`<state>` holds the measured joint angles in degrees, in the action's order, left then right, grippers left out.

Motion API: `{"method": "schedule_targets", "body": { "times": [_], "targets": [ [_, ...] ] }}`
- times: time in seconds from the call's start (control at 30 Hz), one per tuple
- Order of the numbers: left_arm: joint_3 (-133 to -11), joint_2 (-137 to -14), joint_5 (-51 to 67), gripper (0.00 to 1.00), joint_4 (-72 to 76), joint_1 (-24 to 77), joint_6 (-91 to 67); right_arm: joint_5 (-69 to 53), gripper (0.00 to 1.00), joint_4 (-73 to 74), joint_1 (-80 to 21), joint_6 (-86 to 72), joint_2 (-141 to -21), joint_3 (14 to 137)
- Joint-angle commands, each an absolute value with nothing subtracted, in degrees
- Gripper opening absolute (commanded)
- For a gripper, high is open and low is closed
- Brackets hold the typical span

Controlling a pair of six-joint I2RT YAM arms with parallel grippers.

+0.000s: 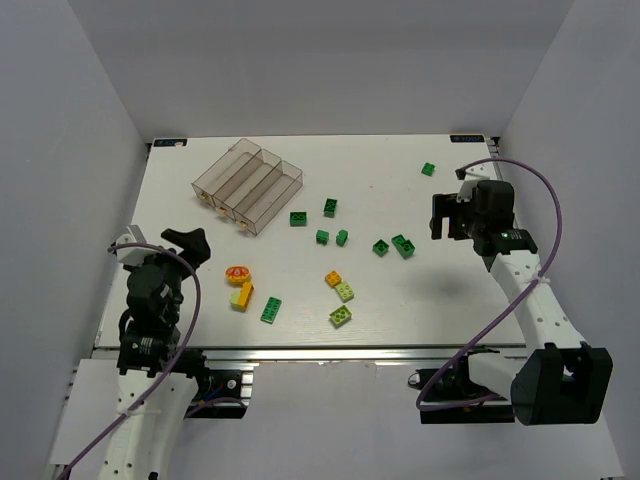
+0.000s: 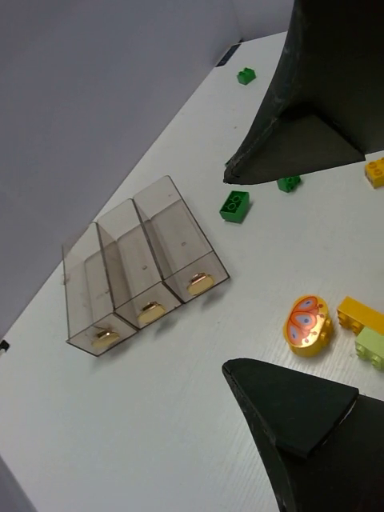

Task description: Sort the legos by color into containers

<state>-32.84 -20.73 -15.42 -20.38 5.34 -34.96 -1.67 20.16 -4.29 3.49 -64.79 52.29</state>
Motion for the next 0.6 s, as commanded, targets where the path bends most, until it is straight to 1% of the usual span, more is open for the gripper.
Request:
{"method": "schedule_targets", "body": {
  "times": [0.0, 0.1, 0.2, 0.23, 0.33, 0.37, 0.4, 0.43, 0.47, 0.5, 0.53, 0.57],
  "targets": [
    [-32.08, -21.18, -12.05, 0.98, -22.59, 5.10, -35.86, -3.15, 0.89, 20.04, -4.31, 5.08, -64.16, 53.18],
    [-31.55, -21.09, -9.85, 0.98, -22.50, 5.19, -36.39, -9.48, 0.90, 18.81, -4.31, 9.12, -62.32, 51.86],
    [-31.11, -21.44, -9.14, 0.98, -22.32, 5.10, -36.74, -18.60, 0.90, 18.72, -4.31, 18.33, -60.03, 50.28],
    [-31.03, -21.88, -8.79, 0.98, -22.24, 5.18, -36.74, -26.03, 0.89, 19.68, -4.48, 27.07, -59.16, 49.75],
    [-31.29, -23.02, -8.00, 0.98, -22.06, 5.10, -36.48, -40.11, 0.89, 30.03, -5.53, 43.19, -59.06, 49.75],
    [-31.46, -23.90, -7.65, 0.98, -22.23, 5.18, -36.47, -41.91, 0.89, 34.93, -6.58, 50.46, -59.24, 50.09],
    [-31.46, -24.60, -7.39, 0.93, -22.32, 5.10, -36.56, -44.10, 0.89, 37.42, -6.85, 54.36, -59.59, 50.18],
    [-31.55, -25.22, -7.12, 0.89, -22.41, 5.10, -37.00, -49.34, 0.90, 40.14, -6.94, 59.10, -59.76, 50.36],
    [-31.55, -26.62, -6.60, 0.81, -22.67, 5.10, -37.26, -51.13, 0.89, 43.12, -7.20, 63.59, -59.94, 50.62],
    [-31.64, -27.50, -6.59, 0.71, -23.02, 5.10, -37.53, -52.28, 0.89, 43.42, -8.08, 64.76, -59.94, 50.28],
    [-31.81, -28.55, -6.59, 0.48, -24.42, 5.18, -38.66, -53.51, 0.89, 42.81, -8.78, 63.99, -60.03, 50.01],
    [-32.08, -29.78, -6.07, 0.37, -25.04, 5.19, -39.11, -53.44, 0.86, 42.54, -9.57, 63.55, -60.12, 49.92]
  ]
}}
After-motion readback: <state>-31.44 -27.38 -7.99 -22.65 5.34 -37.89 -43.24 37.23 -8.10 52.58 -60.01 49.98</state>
